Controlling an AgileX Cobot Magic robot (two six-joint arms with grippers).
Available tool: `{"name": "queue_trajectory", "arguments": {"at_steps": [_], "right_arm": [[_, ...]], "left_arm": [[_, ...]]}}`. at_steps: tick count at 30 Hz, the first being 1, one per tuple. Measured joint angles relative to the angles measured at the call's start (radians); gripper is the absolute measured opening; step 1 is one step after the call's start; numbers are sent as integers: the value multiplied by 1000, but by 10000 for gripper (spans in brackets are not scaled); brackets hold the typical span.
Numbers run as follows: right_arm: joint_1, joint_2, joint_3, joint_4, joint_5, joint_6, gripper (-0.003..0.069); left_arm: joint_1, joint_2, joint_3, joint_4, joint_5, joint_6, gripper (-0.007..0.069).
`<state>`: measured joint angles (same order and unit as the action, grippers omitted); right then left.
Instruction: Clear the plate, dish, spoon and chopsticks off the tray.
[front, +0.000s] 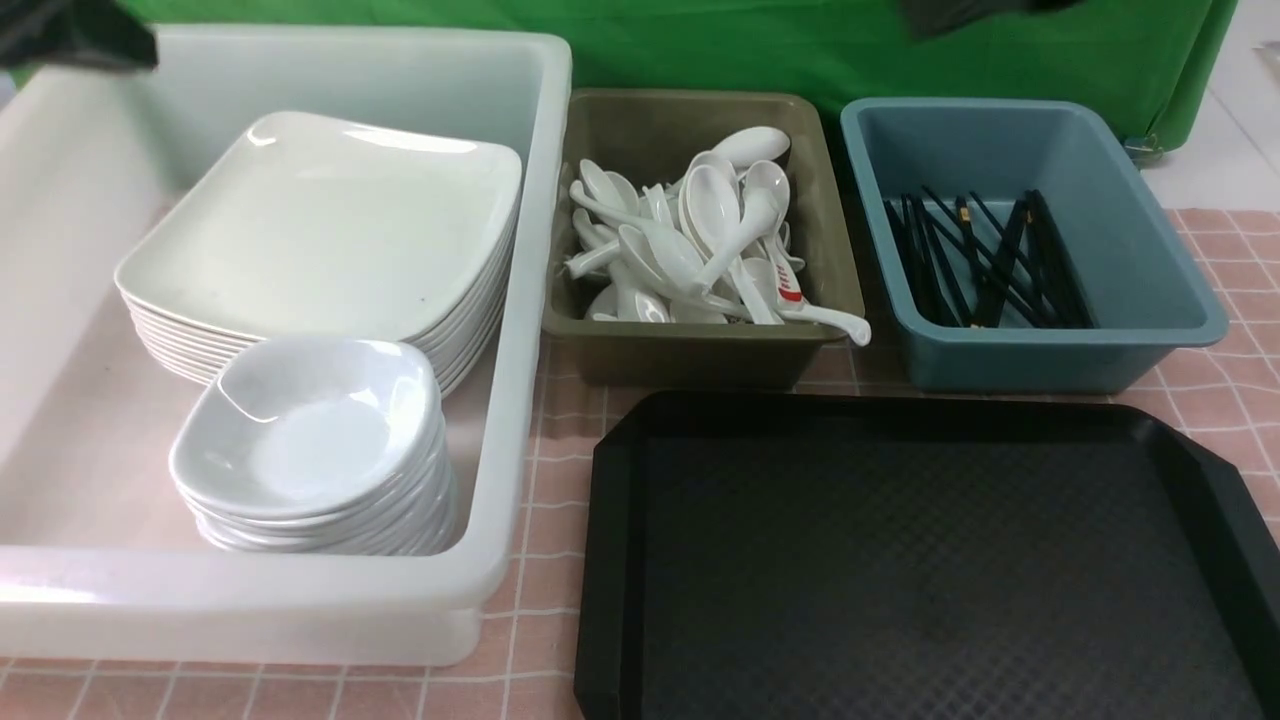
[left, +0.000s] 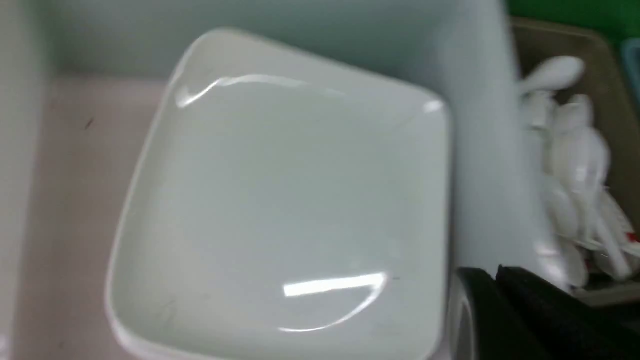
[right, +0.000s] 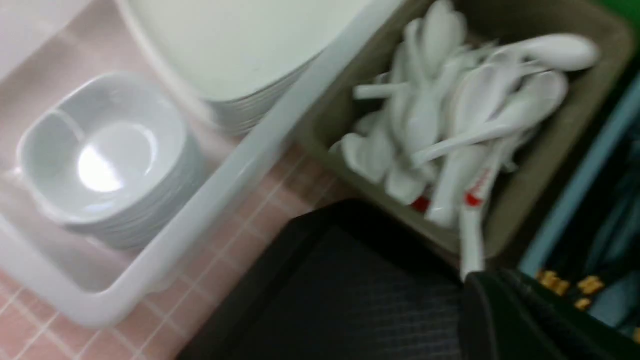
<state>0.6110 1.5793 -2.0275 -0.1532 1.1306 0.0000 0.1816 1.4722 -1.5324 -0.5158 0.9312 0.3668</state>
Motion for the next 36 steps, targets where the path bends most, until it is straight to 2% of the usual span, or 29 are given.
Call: {"name": "queue_trajectory", "arguments": {"at_steps": [3,8,12,13,17,20,24,29,31,36], "right_arm": [[0,-134,-1,-98,2,49,30],[-1,-305,59,-124,-6,84,30],[-1,-561,335,-138,-181,125,30],[-1,-573,351,-138,-193,125,30],[-1,-842,746,-188,-475,204,30],[-1,-1025,1031,-242,-676,298,30],[-1,-1228,1355,-255,-928,329,30],[-1,-1368,1579,-255,-1174,331,30],[-1,-1395,1614,-255,-1219,331,32],[-1,-1403,1625,-255,-1245,331,45]], "left_arm": [[-120,-174,0,50,29,24,-6],[-242,-358,43,75,20,24,-11],[-352,-592,211,75,-27,30,-11],[-354,-602,221,75,-28,30,-11],[-364,-823,482,82,-103,16,-11],[-364,-978,701,86,-222,-19,-11],[-364,-1152,961,78,-394,-86,-11],[-364,-1265,1153,62,-550,-98,-5],[-364,-1280,1205,44,-621,-102,-3],[-364,-1281,1231,33,-672,-105,-3]]}}
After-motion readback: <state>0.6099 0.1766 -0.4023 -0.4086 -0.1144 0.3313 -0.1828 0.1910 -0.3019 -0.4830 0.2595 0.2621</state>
